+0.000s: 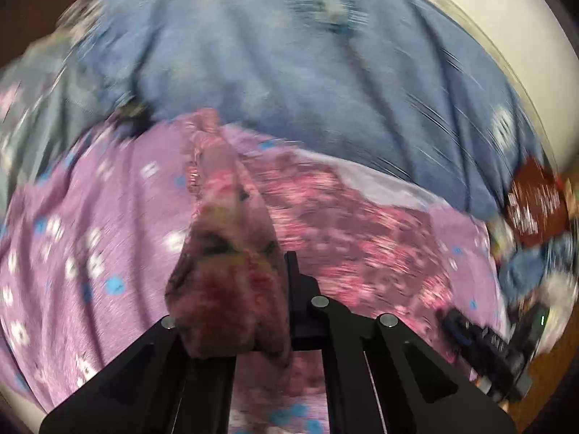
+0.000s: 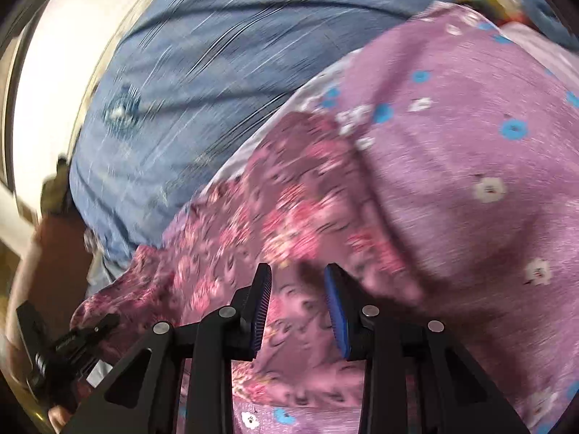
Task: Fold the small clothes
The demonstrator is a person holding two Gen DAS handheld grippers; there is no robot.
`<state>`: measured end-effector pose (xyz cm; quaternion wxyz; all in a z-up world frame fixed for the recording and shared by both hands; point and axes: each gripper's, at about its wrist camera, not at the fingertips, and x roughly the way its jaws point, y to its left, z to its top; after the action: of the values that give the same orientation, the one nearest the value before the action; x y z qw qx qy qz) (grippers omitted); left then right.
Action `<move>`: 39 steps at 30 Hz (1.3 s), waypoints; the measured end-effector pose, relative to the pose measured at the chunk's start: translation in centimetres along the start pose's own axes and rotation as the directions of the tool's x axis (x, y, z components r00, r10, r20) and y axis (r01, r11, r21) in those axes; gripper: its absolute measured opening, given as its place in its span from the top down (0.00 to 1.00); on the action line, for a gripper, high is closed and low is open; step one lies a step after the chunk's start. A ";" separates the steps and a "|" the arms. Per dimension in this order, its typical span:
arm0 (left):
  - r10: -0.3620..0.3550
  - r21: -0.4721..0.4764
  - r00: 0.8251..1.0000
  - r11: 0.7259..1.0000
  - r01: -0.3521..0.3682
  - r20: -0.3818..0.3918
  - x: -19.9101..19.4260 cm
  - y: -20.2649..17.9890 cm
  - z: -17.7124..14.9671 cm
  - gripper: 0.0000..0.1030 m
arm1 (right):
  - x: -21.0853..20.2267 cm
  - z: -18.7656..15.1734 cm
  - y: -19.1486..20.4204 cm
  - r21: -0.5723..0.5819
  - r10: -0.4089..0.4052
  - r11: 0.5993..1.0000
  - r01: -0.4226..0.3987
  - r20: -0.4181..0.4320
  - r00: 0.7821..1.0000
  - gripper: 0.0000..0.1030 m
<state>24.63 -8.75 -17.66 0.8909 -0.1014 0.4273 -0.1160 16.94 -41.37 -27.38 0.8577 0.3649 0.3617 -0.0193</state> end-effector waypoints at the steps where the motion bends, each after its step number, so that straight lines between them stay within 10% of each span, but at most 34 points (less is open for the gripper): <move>1: -0.006 0.045 1.000 0.999 0.006 0.000 -0.1 -1.6 0.0 0.97 | -0.4 0.4 -1.0 0.033 0.015 0.999 -0.015 0.006 1.000 0.70; 11: -0.072 0.396 0.984 0.909 0.133 -0.164 5.2 -19.8 -6.3 0.93 | -4.5 2.9 -6.6 0.192 0.047 0.979 -0.072 0.132 0.990 0.68; 15: -0.103 0.332 0.936 0.917 0.221 -0.336 7.4 -19.5 -8.5 0.61 | -5.2 3.7 -8.0 0.241 0.061 0.965 -0.100 0.166 0.984 0.67; 20: -0.207 0.305 0.936 0.906 0.293 -0.284 2.5 -15.3 -7.8 0.32 | -4.9 3.9 -8.0 0.239 0.134 0.958 -0.161 0.126 0.983 0.59; 26: -0.070 0.256 0.984 0.960 0.110 -0.162 0.6 -8.8 -6.1 0.27 | -6.4 3.4 -4.1 0.101 0.203 0.970 -0.220 0.151 0.967 0.59; 34: 0.113 0.220 0.978 0.973 -0.073 -0.174 4.6 -6.3 -6.7 0.27 | -5.5 0.1 3.4 -0.214 0.283 0.935 -0.281 -0.025 0.959 0.77; 39: 0.179 0.234 0.943 0.966 -0.114 -0.279 8.7 -5.9 -8.0 0.21 | 0.2 -0.9 1.2 -0.194 -0.107 0.978 0.073 -0.171 0.979 0.91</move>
<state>22.94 -17.53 -27.37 0.8281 0.0460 0.5481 -0.1086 16.88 -39.85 -27.20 0.8499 0.2664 0.4545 0.0090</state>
